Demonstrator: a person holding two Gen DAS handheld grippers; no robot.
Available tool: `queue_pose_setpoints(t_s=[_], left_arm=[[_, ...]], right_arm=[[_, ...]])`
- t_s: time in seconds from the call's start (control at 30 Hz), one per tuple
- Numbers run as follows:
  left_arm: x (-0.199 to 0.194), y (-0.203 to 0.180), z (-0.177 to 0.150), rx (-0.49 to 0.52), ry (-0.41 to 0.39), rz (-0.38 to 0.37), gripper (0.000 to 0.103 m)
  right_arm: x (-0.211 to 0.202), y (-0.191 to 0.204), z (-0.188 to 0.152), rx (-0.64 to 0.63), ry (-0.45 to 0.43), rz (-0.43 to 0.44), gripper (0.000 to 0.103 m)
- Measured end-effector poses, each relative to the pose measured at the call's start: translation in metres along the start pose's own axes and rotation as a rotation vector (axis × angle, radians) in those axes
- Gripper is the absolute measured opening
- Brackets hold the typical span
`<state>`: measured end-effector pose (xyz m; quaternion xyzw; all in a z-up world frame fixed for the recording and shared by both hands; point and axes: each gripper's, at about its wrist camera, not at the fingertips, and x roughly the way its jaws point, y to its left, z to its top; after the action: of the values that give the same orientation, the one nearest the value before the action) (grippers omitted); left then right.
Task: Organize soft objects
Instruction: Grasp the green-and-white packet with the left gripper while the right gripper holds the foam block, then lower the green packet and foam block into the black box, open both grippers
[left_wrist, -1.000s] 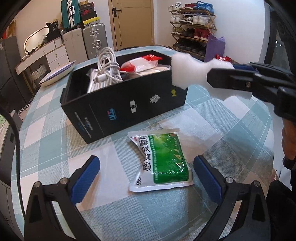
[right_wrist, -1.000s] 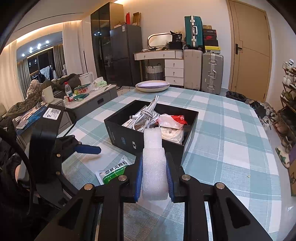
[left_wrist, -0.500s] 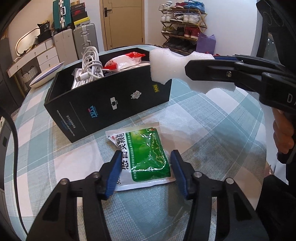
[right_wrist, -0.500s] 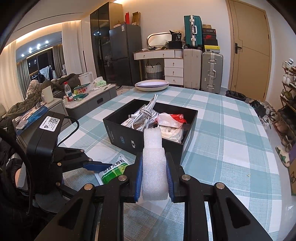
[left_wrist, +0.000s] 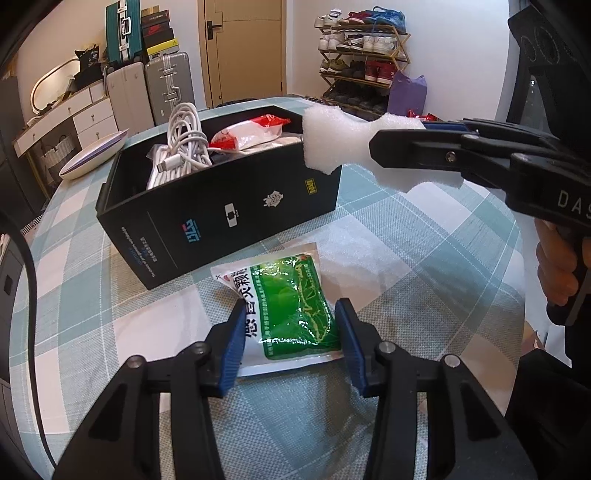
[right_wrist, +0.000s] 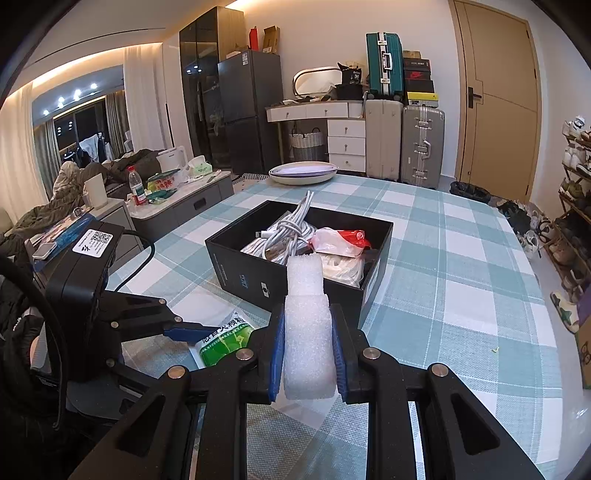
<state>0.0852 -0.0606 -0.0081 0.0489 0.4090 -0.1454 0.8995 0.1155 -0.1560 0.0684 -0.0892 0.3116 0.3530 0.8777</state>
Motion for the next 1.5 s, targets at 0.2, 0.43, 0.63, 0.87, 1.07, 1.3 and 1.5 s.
queue_pose_setpoints(t_s=[0.2, 0.43, 0.63, 0.87, 1.07, 1.3, 1.5], left_arm=[[-0.013, 0.004, 0.005, -0.013, -0.039, -0.003, 0.046], [-0.034, 0.014, 0.013, -0.037, -0.098, 0.002, 0.046], [-0.048, 0.031, 0.020, -0.077, -0.145, 0.024, 0.046], [-0.059, 0.052, 0.033, -0.120, -0.199, 0.067, 0.046], [-0.060, 0.065, 0.044, -0.137, -0.228, 0.095, 0.046], [-0.049, 0.077, 0.062, -0.158, -0.239, 0.105, 0.046], [-0.036, 0.084, 0.072, -0.164, -0.234, 0.113, 0.046]], right_arm=[[-0.004, 0.000, 0.002, -0.001, -0.020, 0.004, 0.023], [-0.009, 0.002, 0.005, -0.002, -0.043, 0.002, 0.023], [-0.014, 0.002, 0.008, 0.007, -0.061, -0.010, 0.023], [-0.016, -0.003, 0.012, 0.043, -0.087, -0.039, 0.023], [-0.014, -0.009, 0.021, 0.084, -0.105, -0.072, 0.023], [-0.004, -0.010, 0.035, 0.087, -0.101, -0.088, 0.023], [0.009, -0.012, 0.045, 0.094, -0.097, -0.093, 0.023]])
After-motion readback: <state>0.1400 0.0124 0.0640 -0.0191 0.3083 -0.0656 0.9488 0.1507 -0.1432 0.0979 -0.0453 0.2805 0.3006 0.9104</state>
